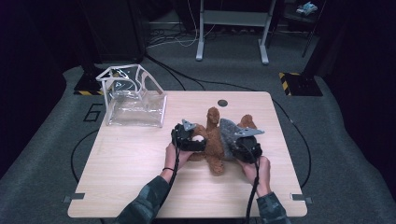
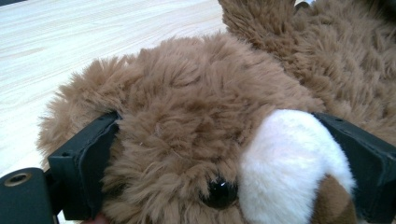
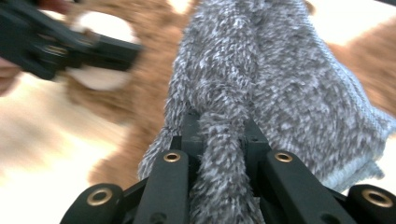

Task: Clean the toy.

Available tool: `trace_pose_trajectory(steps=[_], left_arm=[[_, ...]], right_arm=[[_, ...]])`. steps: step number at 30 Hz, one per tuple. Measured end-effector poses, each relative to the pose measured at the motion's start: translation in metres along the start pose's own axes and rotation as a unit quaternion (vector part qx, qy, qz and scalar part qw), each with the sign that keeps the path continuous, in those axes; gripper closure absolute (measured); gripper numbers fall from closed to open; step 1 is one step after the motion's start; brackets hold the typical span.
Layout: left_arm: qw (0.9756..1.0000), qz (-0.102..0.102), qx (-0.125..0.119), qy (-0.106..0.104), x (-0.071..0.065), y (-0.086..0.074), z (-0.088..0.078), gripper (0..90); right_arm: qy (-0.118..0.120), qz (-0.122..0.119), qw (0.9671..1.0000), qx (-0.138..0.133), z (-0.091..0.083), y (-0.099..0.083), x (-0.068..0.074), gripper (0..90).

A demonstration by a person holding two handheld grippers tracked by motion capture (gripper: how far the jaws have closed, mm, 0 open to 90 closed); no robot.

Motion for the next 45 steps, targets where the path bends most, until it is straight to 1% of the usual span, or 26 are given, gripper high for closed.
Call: trace_pose_trajectory(steps=[1, 2, 5, 6, 7, 8, 9, 12, 13, 15, 17, 18, 19, 20, 22, 24, 26, 30, 33, 35, 37, 38, 39, 42, 44, 45], left_arm=[[1.0000, 0.000, 0.002, 0.000, 0.000, 0.000, 0.000, 6.9], [1.0000, 0.001, 0.001, 0.000, 0.000, 0.000, 0.000, 6.9], [1.0000, 0.000, 0.000, -0.001, 0.000, 0.000, 0.000, 6.9], [1.0000, 0.000, 0.000, -0.001, 0.000, 0.000, 0.000, 6.9], [1.0000, 0.001, 0.001, -0.002, 0.001, 0.000, 0.000, 6.9], [1.0000, 0.001, 0.001, -0.002, 0.001, 0.000, 0.000, 7.0], [1.0000, 0.001, 0.000, -0.003, 0.001, 0.000, 0.000, 6.9], [1.0000, 0.002, 0.001, -0.005, 0.000, 0.000, 0.000, 6.9], [1.0000, 0.007, 0.001, -0.003, 0.000, 0.000, 0.000, 6.9], [1.0000, 0.007, 0.001, -0.003, -0.001, 0.000, 0.000, 6.9], [0.9999, 0.012, 0.006, -0.006, 0.000, 0.000, 0.000, 6.9], [0.9999, 0.011, 0.005, -0.006, 0.001, 0.000, 0.000, 6.9], [1.0000, 0.004, 0.001, -0.007, 0.000, 0.000, 0.000, 6.9], [1.0000, 0.005, 0.001, -0.007, 0.000, 0.000, 0.000, 6.9], [0.9999, 0.009, 0.003, -0.007, 0.000, 0.000, 0.000, 6.9], [1.0000, 0.004, 0.002, -0.008, 0.000, 0.000, 0.000, 6.9], [1.0000, 0.004, 0.001, -0.008, 0.000, 0.000, 0.000, 6.9], [1.0000, 0.003, 0.001, -0.009, 0.000, 0.000, 0.000, 6.9], [1.0000, 0.002, -0.001, -0.008, 0.000, 0.000, 0.001, 6.9], [0.9999, 0.003, 0.001, -0.010, 0.001, 0.000, 0.001, 6.9], [0.9999, 0.002, 0.000, -0.010, 0.001, 0.000, 0.001, 6.9], [0.9999, 0.004, 0.002, -0.009, 0.001, 0.000, 0.001, 6.9], [1.0000, 0.004, 0.000, -0.008, 0.001, 0.000, 0.001, 6.9], [1.0000, 0.003, 0.001, -0.009, 0.001, 0.000, 0.001, 6.9], [1.0000, 0.004, 0.001, -0.008, 0.001, 0.000, 0.001, 6.9], [1.0000, 0.004, 0.001, -0.008, 0.001, 0.000, 0.001, 6.9]], right_arm=[[0.007, -0.004, 1.0000, 0.000, 0.003, 0.003, 0.007, 77.4], [0.014, -0.014, 0.9998, -0.002, 0.009, 0.007, 0.017, 77.4], [0.034, -0.038, 0.9987, 0.009, 0.027, 0.011, 0.040, 77.3], [0.034, -0.045, 0.9983, 0.015, 0.033, 0.012, 0.047, 77.2], [0.030, -0.053, 0.9980, 0.018, 0.037, 0.011, 0.050, 77.1], [0.029, -0.054, 0.9980, 0.016, 0.043, 0.010, 0.053, 77.1], [0.030, -0.047, 0.9983, 0.018, 0.046, 0.009, 0.052, 77.2], [0.038, -0.031, 0.9986, 0.018, 0.046, 0.004, 0.044, 77.8], [0.040, -0.028, 0.9987, 0.017, 0.045, 0.001, 0.040, 77.9], [0.040, -0.026, 0.9986, 0.023, 0.041, -0.003, 0.036, 78.0], [0.037, -0.028, 0.9986, 0.027, 0.036, -0.008, 0.031, 78.1], [0.036, -0.025, 0.9986, 0.029, 0.034, -0.010, 0.029, 78.1], [0.035, -0.017, 0.9988, 0.031, 0.032, -0.014, 0.026, 78.1], [0.036, -0.020, 0.9987, 0.032, 0.031, -0.017, 0.023, 78.1], [0.033, -0.008, 0.9988, 0.035, 0.028, -0.025, 0.018, 78.2], [0.030, 0.002, 0.9988, 0.040, 0.025, -0.034, 0.011, 78.2], [0.025, 0.008, 0.9987, 0.043, 0.022, -0.041, 0.006, 78.2], [0.016, 0.032, 0.9982, 0.049, 0.018, -0.053, -0.005, 78.2], [0.017, 0.033, 0.9978, 0.055, 0.014, -0.058, -0.010, 78.0], [0.025, 0.034, 0.9980, 0.048, 0.009, -0.056, -0.010, 77.7], [0.030, 0.034, 0.9985, 0.032, 0.000, -0.050, -0.011, 77.6], [0.028, 0.026, 0.9991, 0.017, -0.007, -0.045, -0.013, 77.5], [0.024, 0.029, 0.9992, 0.010, -0.011, -0.041, -0.015, 77.5], [-0.004, 0.030, 0.9994, -0.019, -0.024, -0.021, -0.030, 77.4], [-0.018, 0.030, 0.9990, -0.027, -0.024, -0.008, -0.041, 77.5], [-0.019, 0.033, 0.9988, -0.031, -0.022, -0.004, -0.045, 77.5]])
Point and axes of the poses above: each handheld gripper's, and its own axes: z roughly forward along the jaws, y roughly out of its top, x roughly to its left, the point moved 5 cm from there along z, roughly forward along the jaws, and after that the axes turned 6 degrees about -z, right-handed, at the moved point
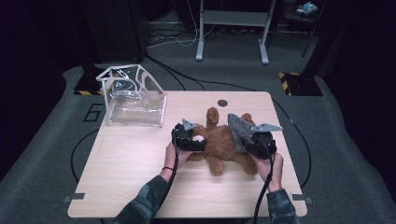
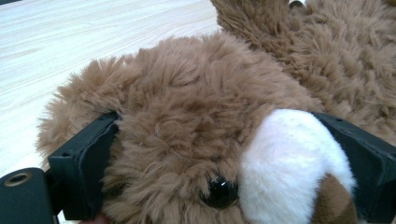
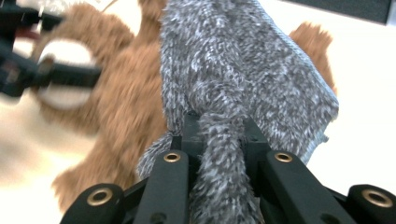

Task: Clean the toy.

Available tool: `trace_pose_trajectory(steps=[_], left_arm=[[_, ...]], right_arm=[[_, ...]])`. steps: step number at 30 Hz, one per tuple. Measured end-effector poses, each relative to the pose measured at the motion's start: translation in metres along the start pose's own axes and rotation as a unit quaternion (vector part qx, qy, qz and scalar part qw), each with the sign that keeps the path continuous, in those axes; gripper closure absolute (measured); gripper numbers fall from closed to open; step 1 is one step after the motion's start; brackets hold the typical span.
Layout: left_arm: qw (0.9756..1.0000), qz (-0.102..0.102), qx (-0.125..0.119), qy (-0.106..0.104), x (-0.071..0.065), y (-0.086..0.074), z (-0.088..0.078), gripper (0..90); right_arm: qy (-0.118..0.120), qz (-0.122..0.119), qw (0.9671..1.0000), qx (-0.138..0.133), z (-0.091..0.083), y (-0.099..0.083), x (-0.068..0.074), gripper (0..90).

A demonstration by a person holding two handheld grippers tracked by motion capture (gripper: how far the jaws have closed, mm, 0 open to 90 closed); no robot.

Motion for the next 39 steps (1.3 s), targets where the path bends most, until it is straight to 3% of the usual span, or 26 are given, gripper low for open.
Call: trace_pose_trajectory(steps=[3, 7, 12, 17, 19, 21, 22, 26, 28, 32, 35, 39], left_arm=[[1.0000, 0.004, 0.002, -0.001, 0.001, 0.000, 0.000, 6.9], [1.0000, 0.000, 0.000, -0.001, 0.000, 0.000, 0.000, 6.9], [1.0000, 0.000, 0.000, -0.002, 0.001, 0.000, 0.000, 7.0], [1.0000, 0.003, 0.002, -0.001, 0.001, 0.000, 0.000, 6.9], [1.0000, 0.003, 0.002, -0.001, 0.001, 0.000, 0.000, 6.9], [1.0000, -0.002, -0.001, 0.000, 0.000, 0.000, 0.000, 7.0], [1.0000, -0.002, -0.001, -0.001, 0.000, 0.000, 0.000, 6.9], [1.0000, -0.001, -0.001, 0.001, 0.000, 0.000, 0.000, 6.9], [1.0000, -0.002, -0.002, 0.000, 0.000, 0.000, 0.000, 7.0], [1.0000, -0.001, 0.000, 0.001, 0.000, 0.000, 0.000, 6.9], [1.0000, -0.002, -0.001, 0.001, 0.000, 0.000, 0.000, 6.9], [1.0000, -0.001, 0.000, 0.001, 0.000, 0.000, 0.000, 7.0]], right_arm=[[0.002, 0.003, 0.9998, 0.019, 0.020, 0.009, -0.008, 77.5], [-0.008, 0.011, 0.9989, 0.046, 0.043, 0.001, -0.015, 77.9], [-0.028, 0.037, 0.9971, 0.060, 0.051, -0.011, -0.033, 78.2], [-0.061, 0.071, 0.9910, 0.096, 0.072, -0.035, -0.061, 78.3], [-0.063, 0.093, 0.9862, 0.121, 0.078, -0.046, -0.070, 78.2], [-0.062, 0.099, 0.9862, 0.118, 0.074, -0.049, -0.074, 78.1], [-0.063, 0.107, 0.9856, 0.114, 0.070, -0.048, -0.073, 78.1], [-0.062, 0.089, 0.9904, 0.086, 0.039, -0.036, -0.067, 78.0], [-0.055, 0.083, 0.9925, 0.071, 0.020, -0.027, -0.060, 78.0], [-0.027, 0.061, 0.9970, 0.039, -0.002, -0.012, -0.042, 77.9], [-0.007, 0.042, 0.9986, 0.031, -0.003, -0.003, -0.026, 77.9], [0.004, 0.026, 0.9980, 0.057, 0.023, -0.003, -0.011, 77.9]])
Point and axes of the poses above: each handheld gripper's, and its own axes: z roughly forward along the jaws, y roughly out of its top, x roughly to its left, the point moved 5 cm from there along z, roughly forward along the jaws, and after that the axes turned 6 degrees about -z, right-handed, at the moved point
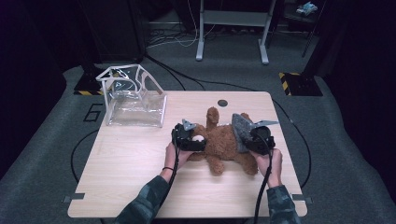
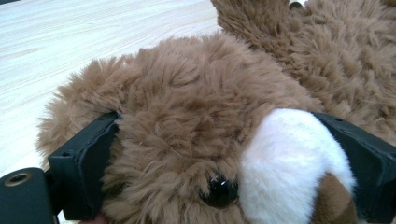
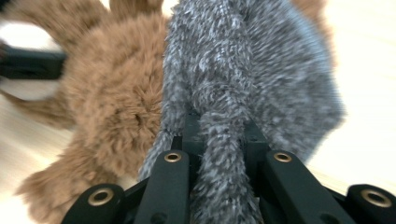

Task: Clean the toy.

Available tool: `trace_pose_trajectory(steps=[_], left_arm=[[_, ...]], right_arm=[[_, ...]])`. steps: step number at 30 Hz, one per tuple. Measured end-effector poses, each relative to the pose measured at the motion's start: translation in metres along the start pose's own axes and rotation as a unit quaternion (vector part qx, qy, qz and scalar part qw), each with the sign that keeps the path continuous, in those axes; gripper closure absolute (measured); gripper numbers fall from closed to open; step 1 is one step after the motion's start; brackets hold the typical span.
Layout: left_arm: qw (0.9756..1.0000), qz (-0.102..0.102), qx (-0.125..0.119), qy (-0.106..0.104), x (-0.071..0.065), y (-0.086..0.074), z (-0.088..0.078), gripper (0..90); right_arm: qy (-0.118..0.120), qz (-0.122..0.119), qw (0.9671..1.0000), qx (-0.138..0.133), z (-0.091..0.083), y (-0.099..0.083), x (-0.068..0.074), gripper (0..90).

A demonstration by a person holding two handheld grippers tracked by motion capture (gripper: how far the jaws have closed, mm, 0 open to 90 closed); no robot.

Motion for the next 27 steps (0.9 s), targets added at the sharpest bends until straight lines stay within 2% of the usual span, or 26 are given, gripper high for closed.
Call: trace_pose_trajectory(steps=[2, 4, 8, 11, 15, 17, 20, 21, 22, 24, 25, 27], left_arm=[[1.0000, -0.002, -0.002, -0.002, 0.000, 0.000, 0.000, 6.9], [1.0000, -0.004, -0.004, -0.002, 0.000, 0.000, 0.001, 6.9], [1.0000, -0.006, -0.004, -0.005, 0.000, 0.000, 0.001, 7.0], [1.0000, -0.006, -0.006, -0.004, 0.000, 0.000, 0.001, 6.9], [1.0000, -0.004, -0.004, -0.004, 0.000, 0.000, 0.001, 7.0], [1.0000, -0.003, -0.001, -0.003, 0.000, 0.000, 0.000, 7.0], [1.0000, -0.003, -0.001, -0.003, 0.001, 0.000, 0.000, 6.9], [1.0000, -0.003, -0.001, -0.003, 0.001, 0.000, 0.000, 6.9], [1.0000, -0.003, -0.001, -0.002, 0.000, 0.000, 0.000, 7.0], [1.0000, -0.003, -0.001, -0.002, 0.000, 0.000, 0.000, 6.9], [1.0000, -0.002, -0.001, -0.001, 0.000, 0.000, 0.000, 7.0], [1.0000, -0.002, -0.001, -0.001, 0.000, 0.000, 0.000, 7.0]], right_arm=[[-0.012, -0.006, 0.9998, 0.015, 0.015, -0.002, 0.000, 78.0], [-0.017, 0.003, 0.9997, 0.015, 0.025, -0.003, -0.005, 78.2], [-0.039, 0.007, 0.9985, 0.036, 0.035, -0.005, -0.013, 78.4], [-0.046, 0.021, 0.9972, 0.056, 0.046, -0.011, -0.021, 78.4], [-0.055, 0.036, 0.9924, 0.103, 0.068, -0.025, -0.036, 78.3], [-0.055, 0.046, 0.9905, 0.117, 0.073, -0.029, -0.040, 78.2], [-0.054, 0.050, 0.9909, 0.112, 0.069, -0.031, -0.044, 78.2], [-0.058, 0.051, 0.9919, 0.101, 0.060, -0.030, -0.045, 78.1], [-0.063, 0.055, 0.9931, 0.082, 0.042, -0.026, -0.045, 78.1], [-0.067, 0.053, 0.9944, 0.062, 0.027, -0.021, -0.045, 78.1], [-0.068, 0.051, 0.9954, 0.043, 0.014, -0.017, -0.044, 78.1], [-0.058, 0.047, 0.9970, 0.022, -0.004, -0.010, -0.038, 78.0]])
Point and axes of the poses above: each handheld gripper's, and its own axes: z roughly forward along the jaws, y roughly out of its top, x roughly to its left, the point moved 5 cm from there along z, roughly forward along the jaws, and after that the axes turned 6 degrees about -z, right-handed, at the moved point
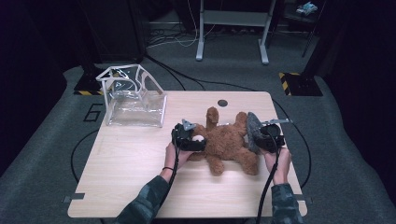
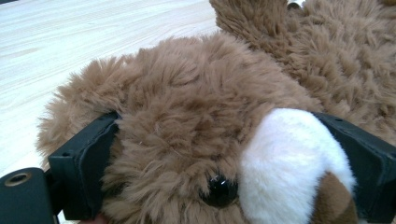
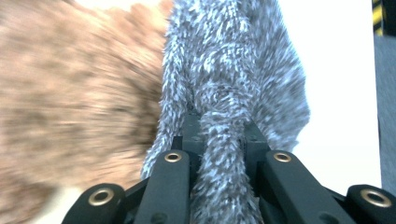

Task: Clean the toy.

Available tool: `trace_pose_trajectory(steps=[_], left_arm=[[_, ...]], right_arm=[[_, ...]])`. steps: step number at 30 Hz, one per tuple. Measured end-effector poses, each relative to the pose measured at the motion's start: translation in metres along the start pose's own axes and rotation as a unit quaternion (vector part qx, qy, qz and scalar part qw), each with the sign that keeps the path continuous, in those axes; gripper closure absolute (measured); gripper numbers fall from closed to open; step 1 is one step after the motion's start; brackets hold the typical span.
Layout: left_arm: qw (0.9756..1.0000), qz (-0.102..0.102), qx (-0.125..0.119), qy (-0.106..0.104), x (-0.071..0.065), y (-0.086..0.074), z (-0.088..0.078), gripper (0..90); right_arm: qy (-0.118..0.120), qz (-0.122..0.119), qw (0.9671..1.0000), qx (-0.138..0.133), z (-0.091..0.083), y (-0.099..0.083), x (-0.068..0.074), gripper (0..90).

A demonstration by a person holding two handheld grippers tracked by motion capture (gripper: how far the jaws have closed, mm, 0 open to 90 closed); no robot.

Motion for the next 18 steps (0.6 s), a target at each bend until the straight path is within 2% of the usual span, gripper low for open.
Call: trace_pose_trajectory(steps=[2, 4, 6, 9, 10, 11, 12, 17, 18], left_arm=[[1.0000, 0.005, 0.004, 0.001, 0.001, 0.000, 0.000, 7.0], [1.0000, 0.005, 0.004, 0.001, 0.000, 0.000, 0.000, 7.0], [1.0000, 0.005, 0.004, 0.001, 0.000, 0.000, 0.000, 7.0], [1.0000, 0.001, 0.001, 0.001, -0.001, 0.000, 0.000, 7.0], [1.0000, 0.001, 0.001, 0.001, -0.001, 0.000, 0.000, 7.0], [1.0000, 0.001, 0.000, 0.001, -0.001, 0.000, 0.000, 7.0], [1.0000, 0.001, -0.001, 0.003, -0.001, 0.000, 0.000, 7.0], [0.9999, 0.010, 0.006, 0.008, -0.002, 0.000, -0.001, 7.0], [0.9999, 0.003, -0.001, 0.009, -0.003, 0.000, 0.000, 7.0]], right_arm=[[0.015, -0.004, 0.9998, -0.016, -0.012, 0.004, 0.007, 78.0], [0.029, -0.018, 0.9992, -0.020, -0.017, 0.007, 0.019, 77.9], [0.044, -0.032, 0.9984, -0.017, -0.012, 0.009, 0.030, 77.9], [0.046, -0.046, 0.9979, 0.009, 0.007, 0.005, 0.041, 77.7], [0.046, -0.046, 0.9979, 0.009, 0.007, 0.005, 0.041, 77.7], [0.038, -0.047, 0.9980, 0.017, 0.017, 0.002, 0.042, 77.8], [0.043, -0.038, 0.9983, 0.015, 0.021, 0.000, 0.039, 77.9], [0.023, -0.039, 0.9978, 0.048, 0.026, -0.013, 0.033, 77.9], [0.018, -0.037, 0.9974, 0.060, 0.025, -0.019, 0.031, 78.0]])
Point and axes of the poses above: each handheld gripper's, and its own axes: z roughly forward along the jaws, y roughly out of its top, x roughly to its left, the point moved 5 cm from there along z, roughly forward along the jaws, and after that the axes turned 6 degrees about -z, right-handed, at the moved point
